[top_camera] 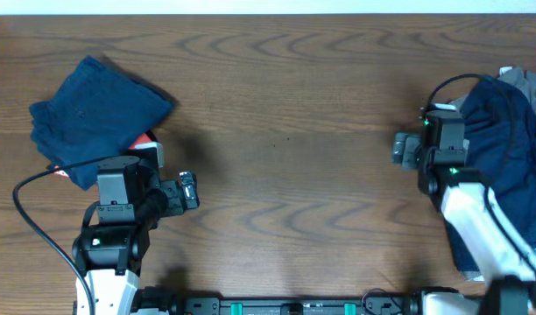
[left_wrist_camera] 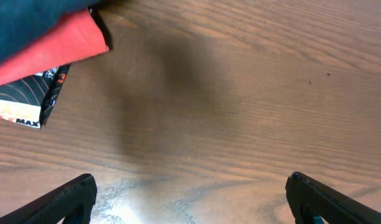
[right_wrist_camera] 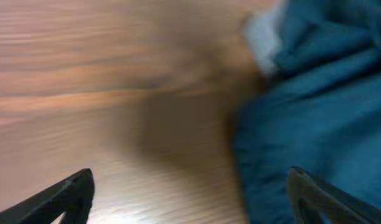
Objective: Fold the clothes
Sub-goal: 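Reach the right gripper into the right clothes pile and grasp navy shorts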
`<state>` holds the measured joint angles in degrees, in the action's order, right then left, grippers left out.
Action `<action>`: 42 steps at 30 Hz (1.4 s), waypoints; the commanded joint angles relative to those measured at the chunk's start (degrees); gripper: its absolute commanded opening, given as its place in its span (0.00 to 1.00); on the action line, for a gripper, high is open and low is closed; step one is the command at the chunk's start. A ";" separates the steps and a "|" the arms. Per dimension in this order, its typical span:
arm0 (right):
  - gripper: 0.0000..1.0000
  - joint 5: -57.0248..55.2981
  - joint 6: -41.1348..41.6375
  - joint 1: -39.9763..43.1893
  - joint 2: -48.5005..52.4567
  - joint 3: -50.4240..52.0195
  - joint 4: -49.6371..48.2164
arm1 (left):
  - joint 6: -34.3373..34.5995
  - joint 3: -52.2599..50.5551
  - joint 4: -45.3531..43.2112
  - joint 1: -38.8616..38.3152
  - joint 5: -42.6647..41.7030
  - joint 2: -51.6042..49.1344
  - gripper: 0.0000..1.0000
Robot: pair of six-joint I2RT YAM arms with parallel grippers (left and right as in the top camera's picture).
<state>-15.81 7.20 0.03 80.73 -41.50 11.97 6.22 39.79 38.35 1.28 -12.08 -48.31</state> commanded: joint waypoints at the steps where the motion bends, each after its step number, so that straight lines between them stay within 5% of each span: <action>1: 0.82 -6.67 4.11 2.73 5.51 -0.90 -3.28 | 0.55 1.27 0.04 -0.22 -0.59 0.04 0.98; 13: 0.49 -6.43 13.84 7.45 15.02 -0.90 -10.08 | 0.55 1.27 0.50 -0.22 -0.59 0.04 0.98; 16: 0.31 -6.43 13.79 7.45 16.28 -0.90 -9.90 | 0.55 1.27 0.44 -0.24 -0.61 0.04 0.98; 19: 0.02 -6.45 13.77 7.45 16.31 -0.90 -9.62 | 0.55 1.27 0.44 -0.22 -0.59 0.04 0.98; 20: 0.01 -6.43 13.75 7.45 16.02 -0.92 -9.62 | 0.55 1.27 0.44 -0.22 -0.59 0.04 0.98; 29: 0.01 -6.84 7.85 7.45 2.34 -6.38 -2.69 | 0.55 1.27 0.33 -0.22 -0.59 0.04 0.98; 36: 0.01 3.23 0.20 7.41 -7.87 -14.53 8.22 | 0.55 1.27 0.22 -0.22 -0.59 0.04 0.98; 38: 0.10 3.26 0.24 7.41 -7.65 -14.23 10.36 | 0.55 1.27 0.22 -0.22 -0.59 0.04 0.98; 40: 0.34 4.11 0.44 7.41 -6.23 -13.22 11.50 | 0.55 1.27 0.20 -0.22 -0.59 0.04 0.98; 42: 0.40 4.09 1.27 7.39 -3.82 -12.15 11.39 | 0.55 1.27 0.20 -0.22 -0.59 0.04 0.98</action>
<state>-13.58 9.02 7.14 73.08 -55.86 22.72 6.22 39.90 38.57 1.28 -12.10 -48.31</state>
